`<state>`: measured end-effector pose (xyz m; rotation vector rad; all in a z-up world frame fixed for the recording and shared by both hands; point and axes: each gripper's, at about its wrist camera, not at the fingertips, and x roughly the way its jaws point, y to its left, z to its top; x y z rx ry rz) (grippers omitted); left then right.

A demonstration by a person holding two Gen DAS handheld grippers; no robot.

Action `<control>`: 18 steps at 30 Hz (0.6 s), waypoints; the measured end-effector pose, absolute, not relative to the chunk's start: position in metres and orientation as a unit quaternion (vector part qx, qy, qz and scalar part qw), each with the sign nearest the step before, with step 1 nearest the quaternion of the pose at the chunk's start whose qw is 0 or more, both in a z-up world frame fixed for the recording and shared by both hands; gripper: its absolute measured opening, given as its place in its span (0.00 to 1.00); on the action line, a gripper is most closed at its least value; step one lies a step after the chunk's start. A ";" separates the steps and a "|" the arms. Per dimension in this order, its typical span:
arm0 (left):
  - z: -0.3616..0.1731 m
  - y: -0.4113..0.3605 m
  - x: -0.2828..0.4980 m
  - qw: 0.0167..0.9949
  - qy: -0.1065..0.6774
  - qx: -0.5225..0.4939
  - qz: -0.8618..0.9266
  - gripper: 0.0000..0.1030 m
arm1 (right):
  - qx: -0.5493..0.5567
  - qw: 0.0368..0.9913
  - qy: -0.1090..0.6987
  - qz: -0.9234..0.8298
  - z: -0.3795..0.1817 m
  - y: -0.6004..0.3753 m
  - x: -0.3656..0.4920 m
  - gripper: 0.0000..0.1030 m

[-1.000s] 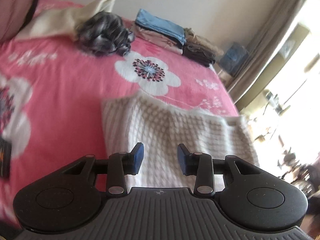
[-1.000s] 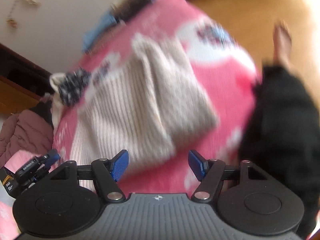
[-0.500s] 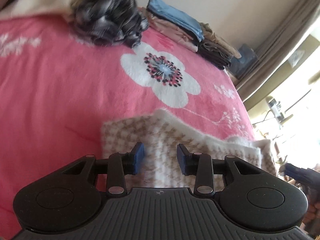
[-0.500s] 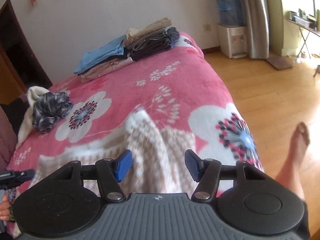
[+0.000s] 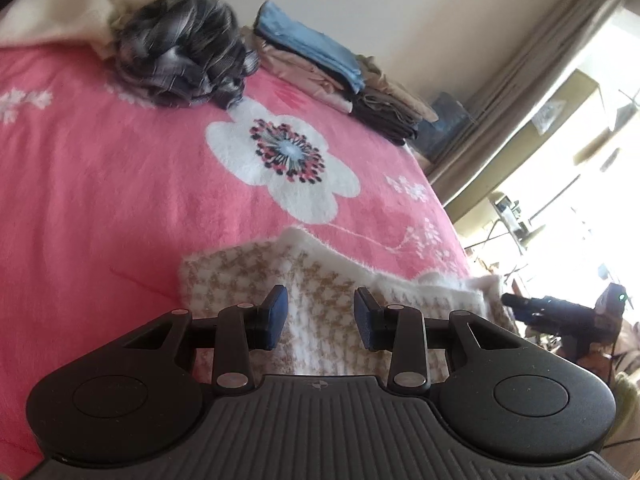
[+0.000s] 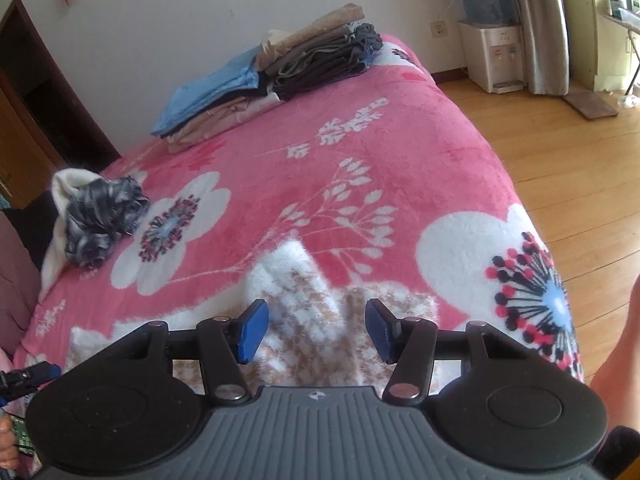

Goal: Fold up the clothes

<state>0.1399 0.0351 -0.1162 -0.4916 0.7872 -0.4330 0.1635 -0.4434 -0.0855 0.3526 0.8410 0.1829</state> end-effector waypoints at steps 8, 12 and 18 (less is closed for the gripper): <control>-0.127 0.023 0.150 0.886 0.376 -0.208 -0.173 0.35 | 0.196 0.886 0.416 0.066 -0.096 -0.446 0.161 0.56; -0.127 0.014 0.148 0.900 0.361 -0.182 -0.163 0.08 | 0.211 0.882 0.418 0.064 -0.101 -0.445 0.161 0.40; -0.113 0.016 0.134 0.920 0.320 -0.188 -0.122 0.05 | 0.199 0.899 0.387 0.046 -0.091 -0.437 0.149 0.10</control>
